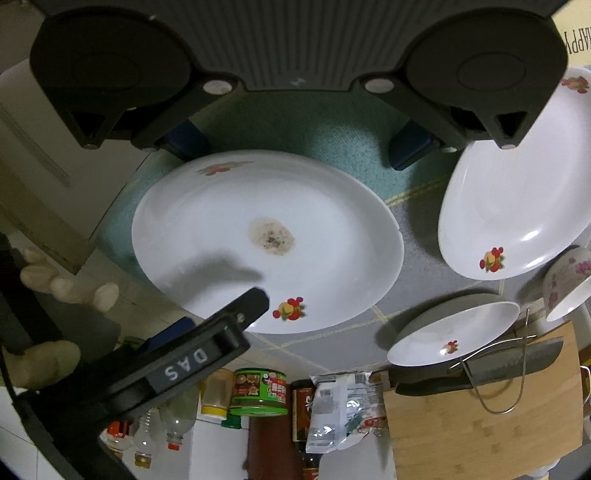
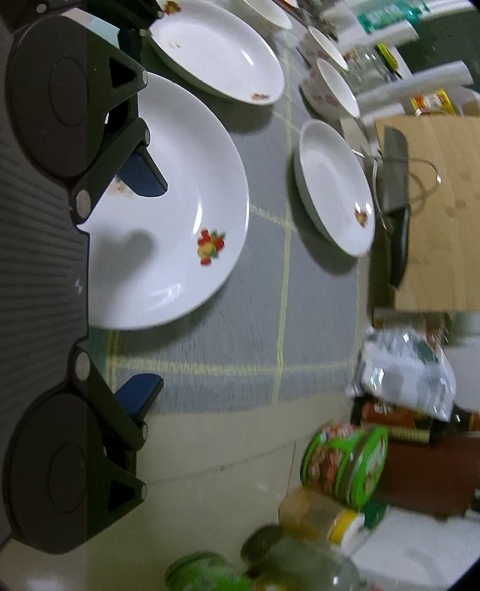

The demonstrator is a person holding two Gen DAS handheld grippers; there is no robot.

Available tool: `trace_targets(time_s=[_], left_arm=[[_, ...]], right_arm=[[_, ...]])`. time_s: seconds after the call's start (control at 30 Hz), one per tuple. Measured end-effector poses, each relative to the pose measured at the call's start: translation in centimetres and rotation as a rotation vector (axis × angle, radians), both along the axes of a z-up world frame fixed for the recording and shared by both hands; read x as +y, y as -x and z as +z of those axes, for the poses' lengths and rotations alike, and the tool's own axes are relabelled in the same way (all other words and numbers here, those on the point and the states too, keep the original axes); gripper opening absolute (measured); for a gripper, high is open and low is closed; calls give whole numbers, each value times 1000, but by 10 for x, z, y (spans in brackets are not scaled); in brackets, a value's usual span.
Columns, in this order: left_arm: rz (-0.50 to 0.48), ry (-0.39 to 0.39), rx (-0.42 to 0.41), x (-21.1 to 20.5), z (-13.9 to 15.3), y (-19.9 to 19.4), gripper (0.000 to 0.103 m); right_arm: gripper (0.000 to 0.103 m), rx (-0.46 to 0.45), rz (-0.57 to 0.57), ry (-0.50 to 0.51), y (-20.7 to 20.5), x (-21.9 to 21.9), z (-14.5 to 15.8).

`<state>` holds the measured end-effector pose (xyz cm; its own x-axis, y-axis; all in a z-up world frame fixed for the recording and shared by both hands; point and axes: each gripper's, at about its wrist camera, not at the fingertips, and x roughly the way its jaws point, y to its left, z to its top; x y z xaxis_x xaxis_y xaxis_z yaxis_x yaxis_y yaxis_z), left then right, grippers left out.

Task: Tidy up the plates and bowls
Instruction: 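Close the right gripper on the rim of the stained plate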

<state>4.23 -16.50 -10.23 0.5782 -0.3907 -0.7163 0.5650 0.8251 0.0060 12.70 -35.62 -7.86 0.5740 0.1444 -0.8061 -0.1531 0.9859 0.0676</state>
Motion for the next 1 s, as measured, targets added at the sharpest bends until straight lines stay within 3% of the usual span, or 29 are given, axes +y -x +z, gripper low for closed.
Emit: trace_targets(time_s=[0.27,0.57,0.8,1.0], left_arm=[[13,10,-14,1,0,2,103],[28,18,-26,1,-1,4,103],[16,12,-24,2,-1,4,103],[-49,6,-15,1,0,-2,103]], right_arm=[[103,96,77,-58,-12,2,-13],[103,123,114,-36,-15,2,-16],[103,107,114,37,-11,11,-19],[103,77,114,37,-7,10,-20]])
